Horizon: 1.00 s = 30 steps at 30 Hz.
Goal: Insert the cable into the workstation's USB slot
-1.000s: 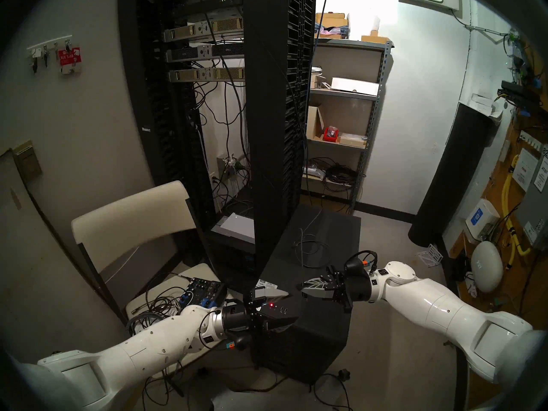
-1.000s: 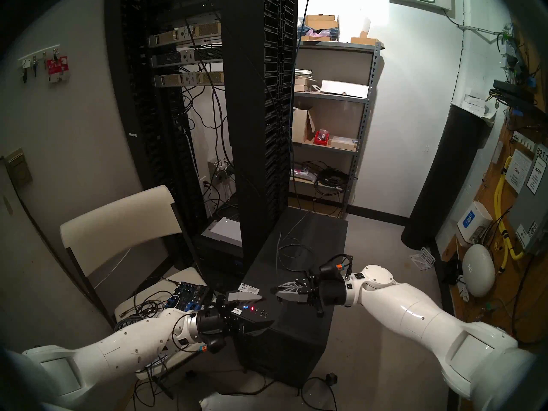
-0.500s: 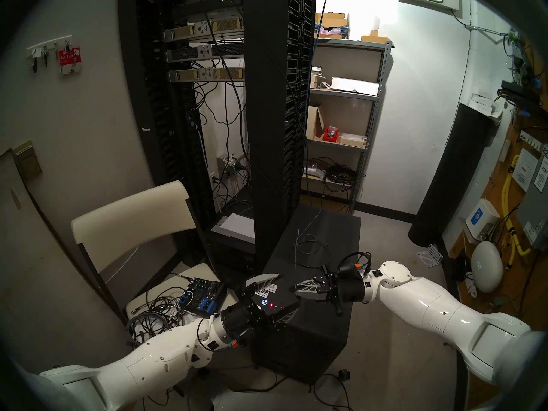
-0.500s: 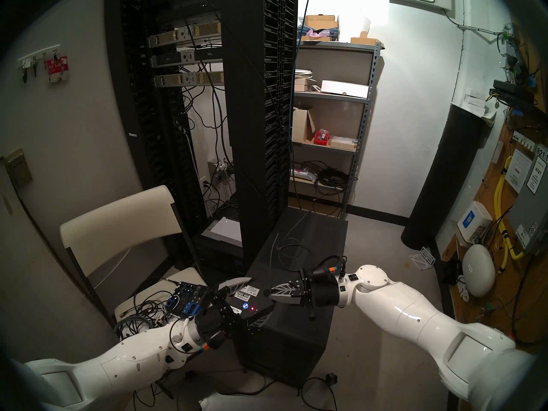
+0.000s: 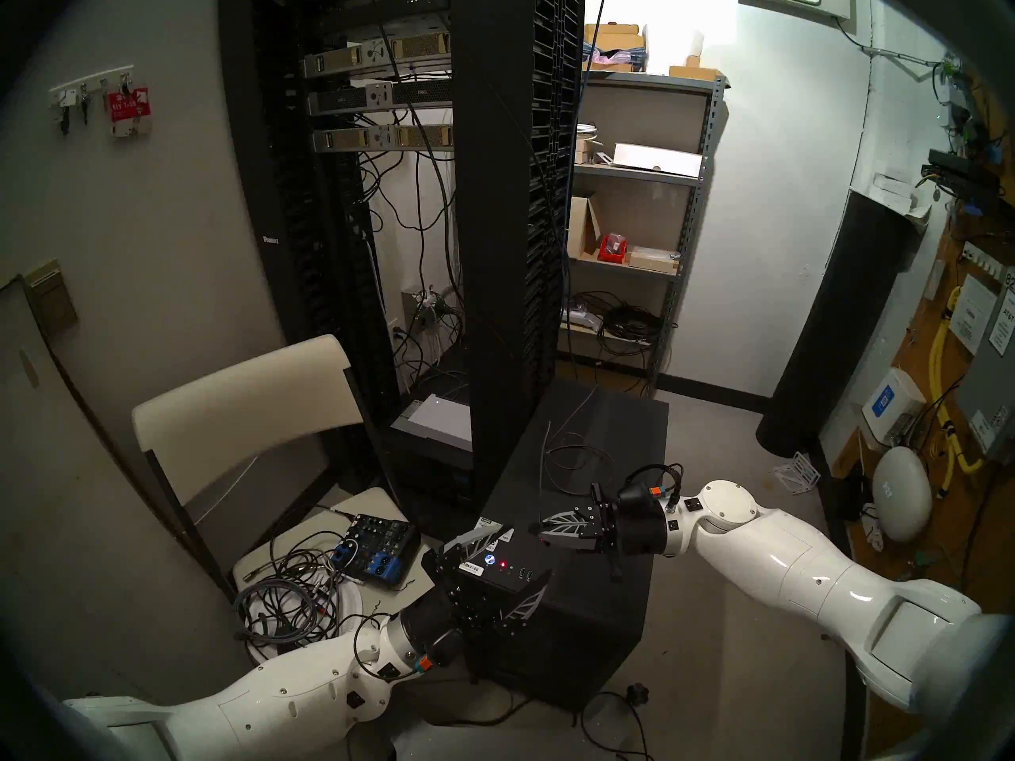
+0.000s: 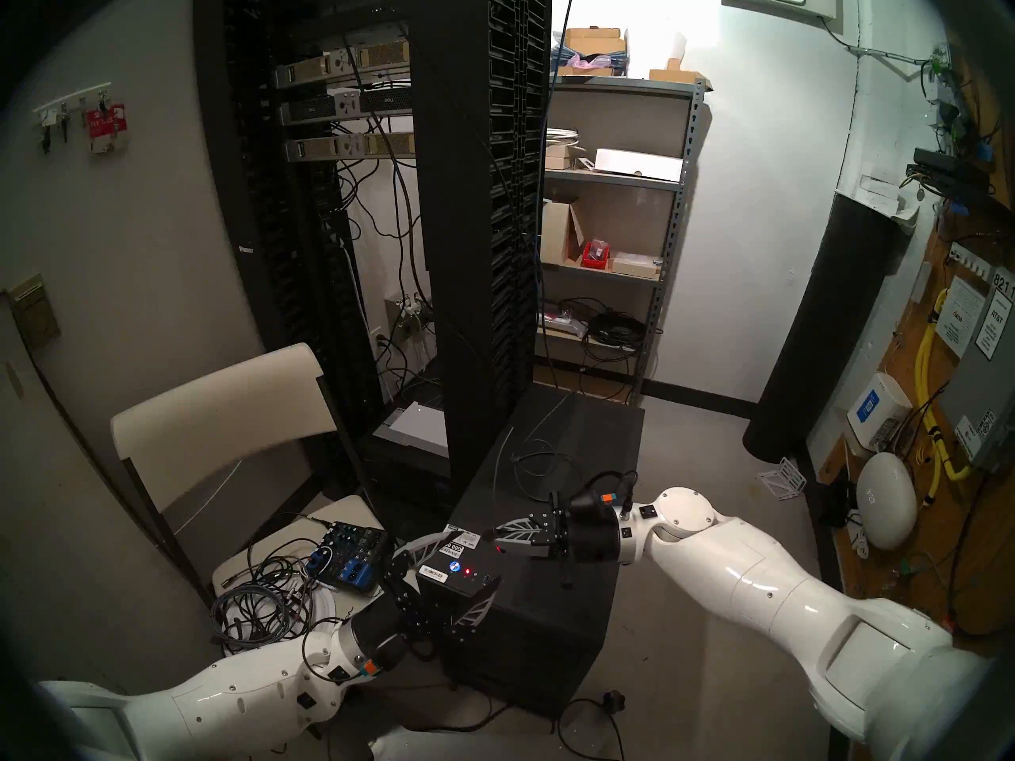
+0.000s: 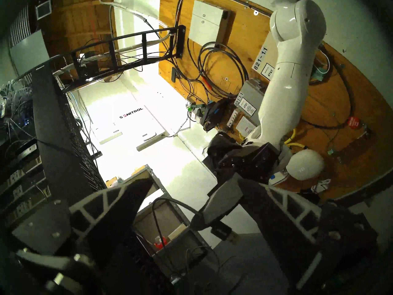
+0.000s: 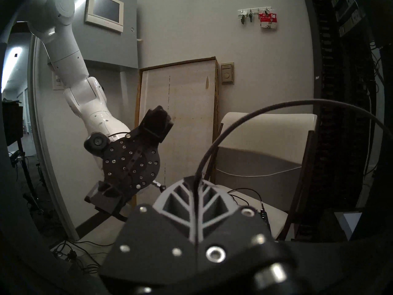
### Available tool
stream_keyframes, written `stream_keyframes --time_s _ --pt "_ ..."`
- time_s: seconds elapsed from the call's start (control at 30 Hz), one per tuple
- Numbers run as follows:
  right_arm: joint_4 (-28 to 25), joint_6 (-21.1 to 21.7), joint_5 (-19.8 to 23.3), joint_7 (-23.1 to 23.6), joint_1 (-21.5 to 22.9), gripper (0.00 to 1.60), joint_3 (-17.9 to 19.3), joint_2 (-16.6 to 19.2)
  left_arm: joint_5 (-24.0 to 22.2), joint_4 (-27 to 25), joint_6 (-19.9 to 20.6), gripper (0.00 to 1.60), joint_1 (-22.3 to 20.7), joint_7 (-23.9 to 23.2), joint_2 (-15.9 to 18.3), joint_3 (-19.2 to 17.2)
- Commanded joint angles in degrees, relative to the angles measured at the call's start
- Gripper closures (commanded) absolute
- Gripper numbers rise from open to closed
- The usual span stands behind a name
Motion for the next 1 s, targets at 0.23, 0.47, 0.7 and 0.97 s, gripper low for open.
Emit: stream_keyframes --time_s 0.23,0.47,0.7,0.97 --pt "-1.7 -1.7 -1.9 -3.0 -0.1 1.60 0.5 -1.3 -10.6 -7.8 0.2 0.00 -0.6 -3.6 1.3 0.9" --pt "-2.0 -2.2 -2.9 -4.2 -0.3 1.60 0.7 -1.1 -14.4 -8.6 1.6 0.00 -1.2 -6.4 3.8 1.1" --pt "-1.8 -2.6 -3.5 -5.6 -0.4 1.60 1.3 -0.7 -18.5 -9.1 4.4 0.00 -1.3 -9.9 7.4 1.0" --pt "-1.9 -3.1 -3.9 -7.0 -0.4 1.60 1.8 -0.5 -23.1 -11.0 8.1 0.00 -1.8 -14.9 10.4 1.2"
